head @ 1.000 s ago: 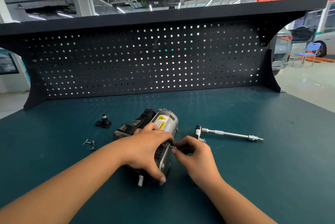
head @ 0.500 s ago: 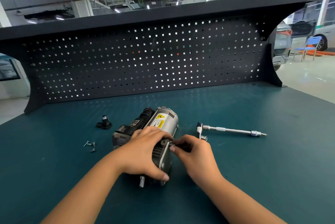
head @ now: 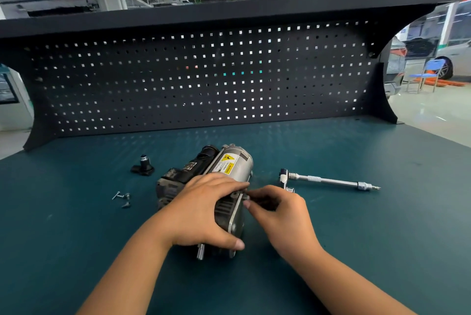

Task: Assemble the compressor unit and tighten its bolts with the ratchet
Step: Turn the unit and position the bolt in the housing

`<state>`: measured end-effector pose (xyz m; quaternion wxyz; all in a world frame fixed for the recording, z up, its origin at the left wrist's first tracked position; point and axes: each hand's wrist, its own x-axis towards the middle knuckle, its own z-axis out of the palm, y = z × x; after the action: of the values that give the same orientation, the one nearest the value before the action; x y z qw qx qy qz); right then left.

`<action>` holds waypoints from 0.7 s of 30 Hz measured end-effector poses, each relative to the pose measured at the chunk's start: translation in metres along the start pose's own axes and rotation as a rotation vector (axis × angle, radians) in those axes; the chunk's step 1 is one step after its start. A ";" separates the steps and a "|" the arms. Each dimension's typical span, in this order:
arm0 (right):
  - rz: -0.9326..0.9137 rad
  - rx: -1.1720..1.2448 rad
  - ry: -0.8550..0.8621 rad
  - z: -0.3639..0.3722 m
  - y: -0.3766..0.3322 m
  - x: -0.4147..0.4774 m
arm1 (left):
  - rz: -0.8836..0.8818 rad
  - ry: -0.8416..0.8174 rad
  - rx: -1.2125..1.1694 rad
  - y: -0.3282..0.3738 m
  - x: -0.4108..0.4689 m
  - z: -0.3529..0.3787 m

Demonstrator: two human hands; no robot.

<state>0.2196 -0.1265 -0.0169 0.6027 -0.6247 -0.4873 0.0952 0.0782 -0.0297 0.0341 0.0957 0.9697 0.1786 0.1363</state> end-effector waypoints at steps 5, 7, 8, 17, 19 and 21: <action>0.013 0.001 0.013 -0.001 -0.001 -0.001 | -0.008 0.001 -0.004 0.001 -0.001 -0.001; 0.017 -0.012 0.005 -0.001 -0.001 -0.001 | -0.010 0.000 -0.007 0.001 -0.001 -0.001; 0.015 -0.019 0.000 -0.001 -0.001 0.000 | -0.011 0.000 -0.007 0.001 -0.001 -0.001; -0.016 -0.145 -0.015 0.001 -0.001 0.002 | -0.030 -0.010 -0.009 0.004 -0.002 -0.001; -0.022 -0.166 -0.017 0.002 0.000 0.001 | -0.027 -0.007 -0.014 0.004 -0.001 -0.001; -0.020 -0.206 -0.027 0.004 0.000 0.002 | -0.025 -0.008 -0.012 0.003 -0.001 0.000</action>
<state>0.2175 -0.1229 -0.0169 0.5295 -0.6771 -0.5088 0.0472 0.0783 -0.0332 0.0350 0.1038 0.9674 0.1896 0.1323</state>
